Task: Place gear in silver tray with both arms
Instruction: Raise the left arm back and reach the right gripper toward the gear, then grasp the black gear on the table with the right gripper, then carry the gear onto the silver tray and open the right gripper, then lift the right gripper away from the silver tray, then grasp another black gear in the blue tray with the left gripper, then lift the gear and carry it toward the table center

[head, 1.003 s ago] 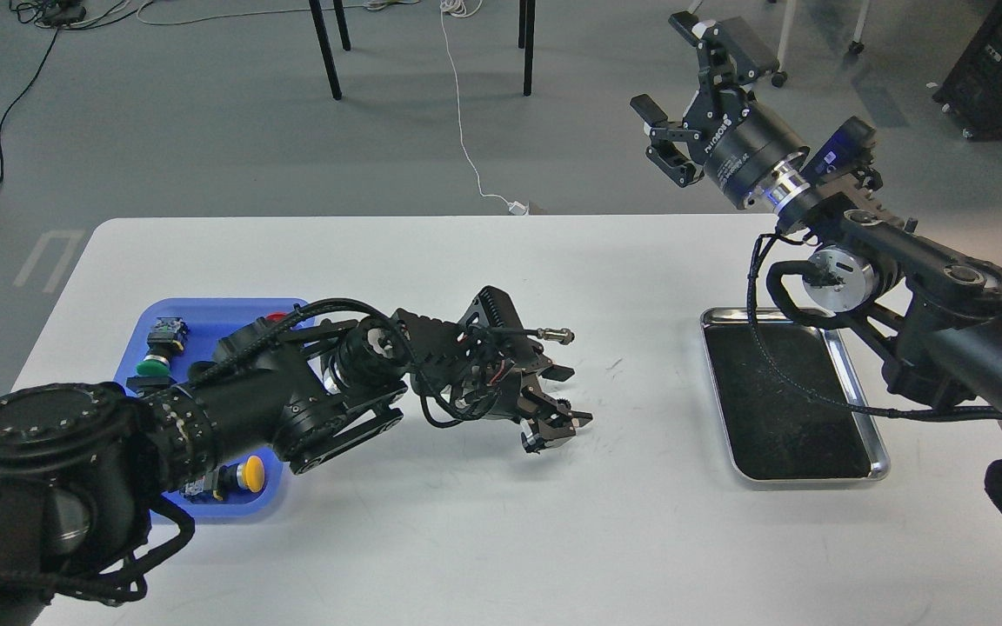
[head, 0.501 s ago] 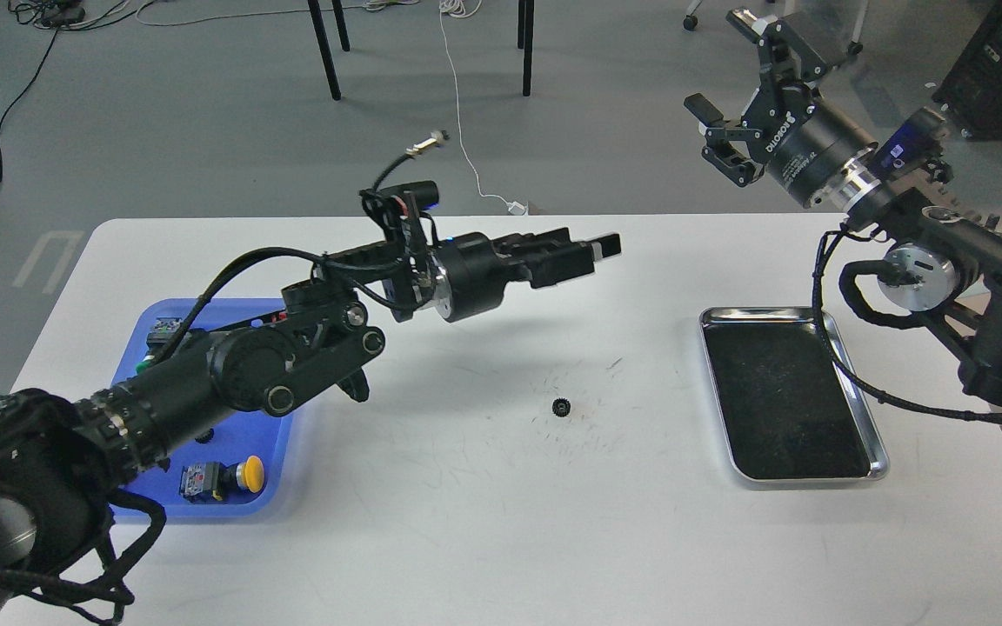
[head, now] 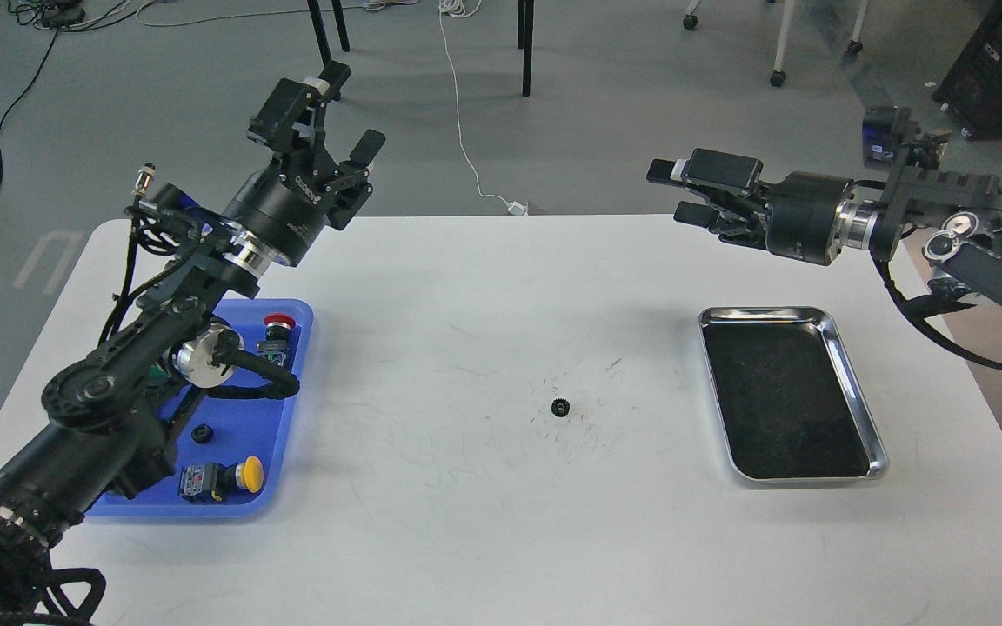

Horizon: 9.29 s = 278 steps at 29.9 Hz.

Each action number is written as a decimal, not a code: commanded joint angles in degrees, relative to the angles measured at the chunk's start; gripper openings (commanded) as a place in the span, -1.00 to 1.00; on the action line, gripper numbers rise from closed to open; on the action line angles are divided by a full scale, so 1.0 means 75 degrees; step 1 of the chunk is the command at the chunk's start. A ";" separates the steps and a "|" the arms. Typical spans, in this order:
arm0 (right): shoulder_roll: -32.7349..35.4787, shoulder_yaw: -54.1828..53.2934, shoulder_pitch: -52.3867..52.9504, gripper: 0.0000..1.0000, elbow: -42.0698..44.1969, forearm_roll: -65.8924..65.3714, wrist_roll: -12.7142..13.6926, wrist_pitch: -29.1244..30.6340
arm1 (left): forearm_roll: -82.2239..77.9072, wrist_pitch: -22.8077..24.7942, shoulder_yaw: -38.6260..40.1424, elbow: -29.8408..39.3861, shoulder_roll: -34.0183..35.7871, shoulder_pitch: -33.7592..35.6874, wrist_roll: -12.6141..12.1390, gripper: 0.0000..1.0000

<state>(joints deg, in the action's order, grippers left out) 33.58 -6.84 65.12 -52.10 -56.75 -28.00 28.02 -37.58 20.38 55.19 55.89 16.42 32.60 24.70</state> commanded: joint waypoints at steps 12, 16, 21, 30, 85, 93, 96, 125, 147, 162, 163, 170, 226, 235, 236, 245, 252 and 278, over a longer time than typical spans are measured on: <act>-0.1699 0.3969 0.2449 0.97 -0.0237 -0.3354 0.0000 -0.0583 | 0.1296 0.0400 0.0657 0.0036 0.0143 -0.0457 -0.0821 0.96; -0.2086 0.4731 0.2625 0.97 -0.0166 -0.3437 0.0000 -0.0935 | 0.1273 0.0400 0.0645 0.0036 0.0026 -0.0468 -0.0832 0.96; -0.2473 0.5002 0.2626 0.97 -0.0143 -0.3905 0.0000 -0.1182 | 0.1249 0.0389 0.0622 0.0153 0.0014 -0.0480 -0.0832 0.96; -0.3200 0.5845 0.2450 0.87 -0.0108 -0.3929 0.0000 -0.2071 | 0.1249 0.0389 0.0645 0.0200 0.0014 -0.0539 -0.0832 0.96; -0.4197 0.6373 0.1876 -0.18 0.0607 -0.3906 0.0000 -0.2459 | 0.1237 0.0389 0.0645 0.0212 -0.0056 -0.0585 -0.0844 0.96; -0.4196 0.6385 0.1864 -0.42 0.0607 -0.3871 0.0000 -0.2459 | 0.1214 0.0377 0.0645 0.0212 -0.0103 -0.0679 -0.0844 0.96; -0.4197 0.6373 0.1864 -0.54 0.0607 -0.3859 0.0000 -0.2459 | 0.1214 0.0377 0.0645 0.0212 -0.0126 -0.0703 -0.0844 0.96; -0.0566 0.6268 0.2719 -0.65 -0.0542 -0.3976 0.0000 -0.2471 | 0.1132 0.0389 0.0668 0.0212 -0.0337 -0.0703 -0.0844 0.96; -0.0423 0.6292 0.1172 -0.62 0.0783 -0.4058 0.0000 -0.2717 | 0.0862 0.0389 0.0657 0.0212 -0.0583 -0.0679 -0.0844 0.96; -0.0283 0.5930 0.1172 0.87 0.0631 -0.3930 0.0000 -0.3115 | 0.0862 0.0389 0.0633 0.0212 -0.0490 -0.0656 -0.0786 0.96; -0.0155 0.5627 0.1184 0.91 0.0549 -0.3895 0.0000 -0.3138 | 0.0851 0.0377 0.0622 0.0212 -0.0443 -0.0656 -0.0774 0.96; 0.0362 0.3457 0.0693 0.96 -0.0528 -0.1088 0.0000 -0.3127 | -0.0482 0.0470 0.0435 0.1006 0.0469 -0.0667 -0.0214 0.96; -0.0986 -0.0787 -0.2507 0.97 -0.0893 0.4602 0.0000 -0.3033 | -1.1656 -0.1299 -0.4324 0.1454 0.4971 -0.0410 0.0440 0.19; -0.0986 -0.0810 -0.2507 0.97 -0.0905 0.4614 0.0000 -0.3033 | -1.1656 -0.1299 -0.4440 0.1325 0.4901 -0.0433 0.0440 -0.02; -0.0986 -0.0810 -0.2507 0.97 -0.0905 0.4614 0.0000 -0.3033 | -1.1656 -0.1299 -0.4510 0.1325 0.4901 -0.0422 0.0440 -0.08; -0.0986 -0.0810 -0.2507 0.97 -0.0905 0.4614 0.0000 -0.3033 | -1.1656 -0.1299 -0.4535 0.1232 0.4901 -0.0410 0.0440 -0.60; -0.0974 -0.0822 -0.2496 0.97 -0.0916 0.4614 0.0000 -0.3033 | -1.1656 -0.1299 -0.4523 0.1219 0.4901 -0.0363 0.0440 -0.80; -0.0997 -0.1185 -0.0516 0.97 -0.0787 0.6886 0.0000 -0.3174 | -1.1656 0.0212 -0.5295 0.2592 0.1588 0.2754 0.0440 -0.78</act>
<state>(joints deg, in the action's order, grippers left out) 26.15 -15.76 59.42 -58.19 -8.27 -28.00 4.44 -125.00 20.19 17.69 76.59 34.21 51.93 28.00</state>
